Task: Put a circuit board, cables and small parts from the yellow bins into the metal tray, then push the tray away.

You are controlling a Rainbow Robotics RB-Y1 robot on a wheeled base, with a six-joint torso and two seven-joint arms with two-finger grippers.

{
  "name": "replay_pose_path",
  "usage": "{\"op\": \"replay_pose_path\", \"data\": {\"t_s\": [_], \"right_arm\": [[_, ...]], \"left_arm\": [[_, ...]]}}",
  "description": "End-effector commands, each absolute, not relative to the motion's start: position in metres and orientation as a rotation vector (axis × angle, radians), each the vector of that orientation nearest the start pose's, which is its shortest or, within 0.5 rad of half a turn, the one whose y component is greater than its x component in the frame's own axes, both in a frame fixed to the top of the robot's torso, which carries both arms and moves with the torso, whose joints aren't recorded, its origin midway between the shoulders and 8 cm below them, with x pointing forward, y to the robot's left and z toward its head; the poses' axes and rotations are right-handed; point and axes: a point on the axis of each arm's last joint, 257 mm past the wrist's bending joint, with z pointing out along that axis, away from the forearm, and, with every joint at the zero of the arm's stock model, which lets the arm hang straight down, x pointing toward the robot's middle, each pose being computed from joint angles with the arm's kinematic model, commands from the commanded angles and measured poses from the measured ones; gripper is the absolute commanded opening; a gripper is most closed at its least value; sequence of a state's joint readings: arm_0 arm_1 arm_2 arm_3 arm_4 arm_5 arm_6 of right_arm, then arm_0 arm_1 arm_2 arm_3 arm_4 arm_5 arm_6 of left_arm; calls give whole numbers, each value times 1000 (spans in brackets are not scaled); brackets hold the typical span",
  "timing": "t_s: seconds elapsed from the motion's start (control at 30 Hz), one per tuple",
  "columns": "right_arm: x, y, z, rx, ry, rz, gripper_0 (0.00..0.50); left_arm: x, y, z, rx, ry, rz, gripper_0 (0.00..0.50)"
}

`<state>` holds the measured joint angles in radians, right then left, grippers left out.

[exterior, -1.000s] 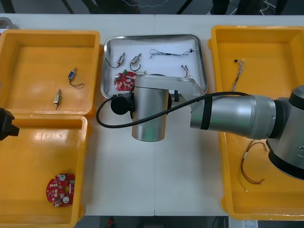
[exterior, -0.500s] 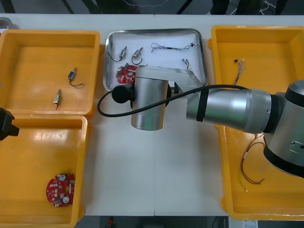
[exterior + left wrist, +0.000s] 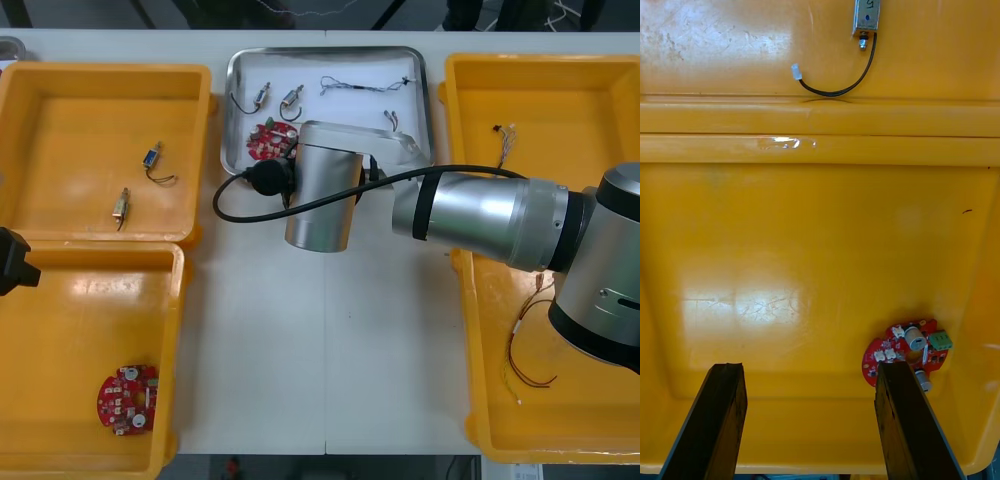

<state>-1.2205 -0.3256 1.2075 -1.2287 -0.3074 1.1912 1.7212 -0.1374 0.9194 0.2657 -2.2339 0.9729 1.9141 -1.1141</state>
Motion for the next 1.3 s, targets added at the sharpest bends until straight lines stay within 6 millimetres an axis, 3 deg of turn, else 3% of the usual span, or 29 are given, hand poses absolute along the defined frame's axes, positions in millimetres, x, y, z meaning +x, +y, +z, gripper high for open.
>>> {"op": "replay_pose_path", "data": {"t_s": [0.03,0.23,0.27,0.33,0.4,0.63,0.97,1.13,1.3], "right_arm": [[611,24,-162,-1613,1610,-848,0],[613,23,-161,-1607,1612,-849,0],[613,22,-161,-1605,1616,-850,29],[613,22,-162,-1602,1621,-845,363],[613,22,-160,-1594,1627,-840,500],[606,24,-158,-1561,1724,-735,500],[547,22,-155,-1487,1924,-514,500],[518,8,-147,-1438,2017,-441,500],[491,-25,-141,-1349,2155,-368,500]], "left_arm": [[348,386,-148,63,2730,125,500],[348,386,-148,63,2730,125,500],[348,386,-148,63,2730,125,500],[348,386,-148,63,2730,125,500],[348,386,-148,63,2730,125,500],[348,386,-148,63,2730,125,500],[348,386,-148,63,2730,125,500],[348,386,-148,63,2730,125,500],[348,386,-148,63,2730,125,500]]}}
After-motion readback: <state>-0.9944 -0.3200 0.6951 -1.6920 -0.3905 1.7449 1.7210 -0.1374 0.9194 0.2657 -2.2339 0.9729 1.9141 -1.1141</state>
